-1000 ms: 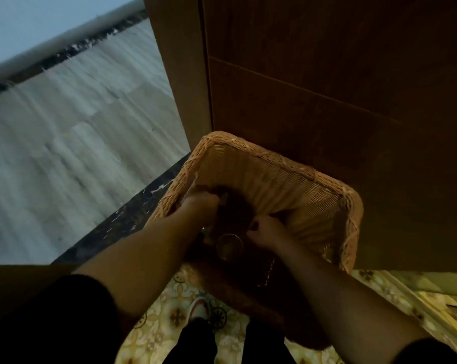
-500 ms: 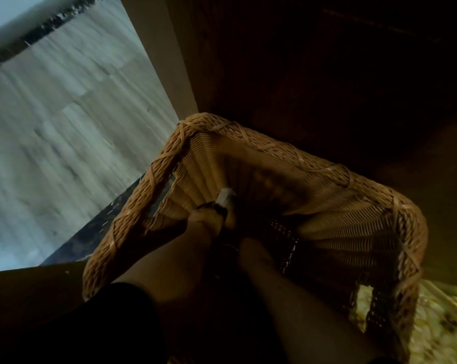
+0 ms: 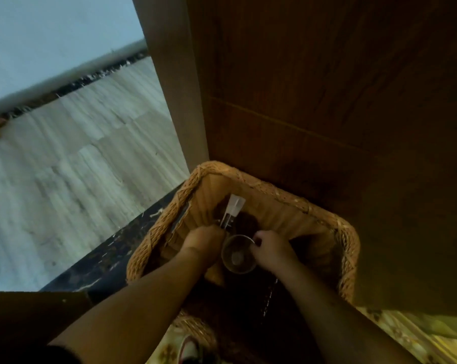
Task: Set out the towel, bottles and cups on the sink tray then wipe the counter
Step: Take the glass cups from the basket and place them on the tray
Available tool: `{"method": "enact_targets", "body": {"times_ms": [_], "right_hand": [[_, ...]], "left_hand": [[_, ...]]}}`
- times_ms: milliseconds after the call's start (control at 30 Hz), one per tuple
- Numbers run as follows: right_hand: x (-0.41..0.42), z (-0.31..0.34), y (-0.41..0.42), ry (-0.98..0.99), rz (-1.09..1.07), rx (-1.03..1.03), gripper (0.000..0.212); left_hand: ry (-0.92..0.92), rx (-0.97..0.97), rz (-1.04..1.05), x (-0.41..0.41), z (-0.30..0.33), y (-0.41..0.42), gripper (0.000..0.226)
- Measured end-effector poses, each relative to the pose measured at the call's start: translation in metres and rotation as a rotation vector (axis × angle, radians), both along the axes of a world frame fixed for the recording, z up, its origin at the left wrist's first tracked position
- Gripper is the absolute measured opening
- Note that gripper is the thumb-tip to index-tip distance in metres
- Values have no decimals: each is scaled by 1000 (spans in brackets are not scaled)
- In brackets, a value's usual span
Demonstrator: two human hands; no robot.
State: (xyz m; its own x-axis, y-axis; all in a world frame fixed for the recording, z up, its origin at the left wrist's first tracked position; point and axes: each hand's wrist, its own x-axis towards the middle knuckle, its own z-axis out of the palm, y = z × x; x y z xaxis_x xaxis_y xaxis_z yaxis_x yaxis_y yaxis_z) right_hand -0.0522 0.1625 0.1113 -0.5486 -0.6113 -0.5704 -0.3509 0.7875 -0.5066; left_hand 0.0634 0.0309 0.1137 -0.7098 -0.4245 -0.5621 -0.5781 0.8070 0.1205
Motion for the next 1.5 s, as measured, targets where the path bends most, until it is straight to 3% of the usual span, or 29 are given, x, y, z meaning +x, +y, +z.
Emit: {"method": "enact_targets", "body": {"times_ms": [167,300,367,467,600,833,1033,1500], "right_hand": [[-3,74,28,61,136,-119,10],[-10,105,43,138,228,-174,10],[-5,142,54,189,381,-217,11],[-6,161,49,207,412,-280,11],[34,192,34,210,548,-386,15],[166,217,5,101,810,-473,16],[318,225,0,40,1074,-515,15],[709,227,88,-87,1570,-519,19]], "left_hand": [[182,-31,70,22,75,35,16],[270,-106,137,44,98,57,38],[366,-201,279,75,127,94,33],[469,-243,348,98,140,106,20],[544,-345,541,157,175,140,21],[566,-569,831,289,220,191,12],[518,-700,1097,430,217,250,4],[382,-911,1602,755,203,431,4]]}}
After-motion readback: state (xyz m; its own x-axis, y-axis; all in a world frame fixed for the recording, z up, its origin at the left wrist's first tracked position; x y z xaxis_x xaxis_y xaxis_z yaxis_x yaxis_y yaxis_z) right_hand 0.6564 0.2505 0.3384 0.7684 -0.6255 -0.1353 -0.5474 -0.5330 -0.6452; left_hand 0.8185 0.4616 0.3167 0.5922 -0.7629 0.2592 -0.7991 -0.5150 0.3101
